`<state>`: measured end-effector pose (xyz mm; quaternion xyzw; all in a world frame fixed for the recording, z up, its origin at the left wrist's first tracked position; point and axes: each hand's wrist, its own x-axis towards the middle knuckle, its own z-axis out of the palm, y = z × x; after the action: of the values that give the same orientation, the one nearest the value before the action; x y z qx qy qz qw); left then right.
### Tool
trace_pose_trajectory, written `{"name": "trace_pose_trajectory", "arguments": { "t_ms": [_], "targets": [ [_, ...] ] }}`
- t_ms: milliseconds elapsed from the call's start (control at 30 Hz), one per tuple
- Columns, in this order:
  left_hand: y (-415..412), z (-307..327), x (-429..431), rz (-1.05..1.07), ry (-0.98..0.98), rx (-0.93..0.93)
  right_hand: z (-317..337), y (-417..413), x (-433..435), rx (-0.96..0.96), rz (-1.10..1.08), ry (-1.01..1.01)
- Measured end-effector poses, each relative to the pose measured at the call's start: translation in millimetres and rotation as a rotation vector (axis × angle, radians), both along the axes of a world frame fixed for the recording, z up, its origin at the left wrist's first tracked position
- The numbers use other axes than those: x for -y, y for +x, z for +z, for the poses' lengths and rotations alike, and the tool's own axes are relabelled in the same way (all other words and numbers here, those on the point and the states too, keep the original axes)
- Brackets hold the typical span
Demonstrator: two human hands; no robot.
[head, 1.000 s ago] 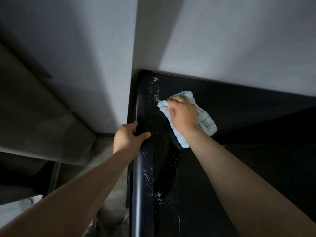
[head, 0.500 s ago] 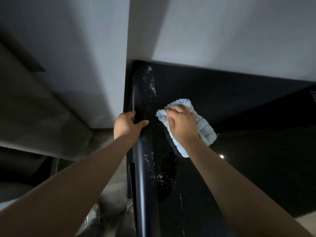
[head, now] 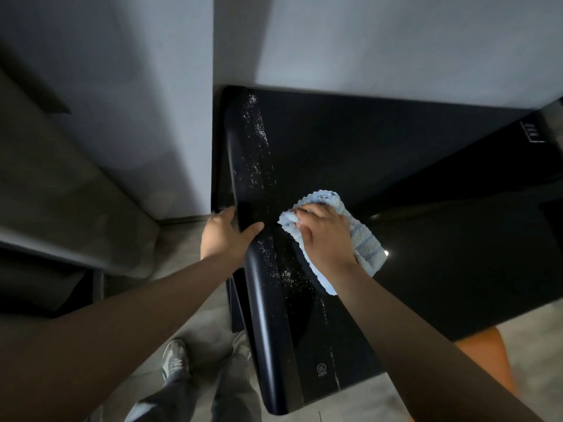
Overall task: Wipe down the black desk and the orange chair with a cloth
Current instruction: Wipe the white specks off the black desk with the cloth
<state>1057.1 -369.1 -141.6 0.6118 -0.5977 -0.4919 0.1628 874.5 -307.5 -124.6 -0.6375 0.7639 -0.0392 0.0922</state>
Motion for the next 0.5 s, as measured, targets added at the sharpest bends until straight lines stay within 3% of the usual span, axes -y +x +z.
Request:
{"name": "trace_pose_trajectory", "arguments": {
  "t_ms": [500],
  "targets": [
    [1.3, -8.2, -41.5, -0.002, 0.024, -0.025, -4.3, 13.5, -49.0, 0.018, -0.031, -0.115]
  ]
}}
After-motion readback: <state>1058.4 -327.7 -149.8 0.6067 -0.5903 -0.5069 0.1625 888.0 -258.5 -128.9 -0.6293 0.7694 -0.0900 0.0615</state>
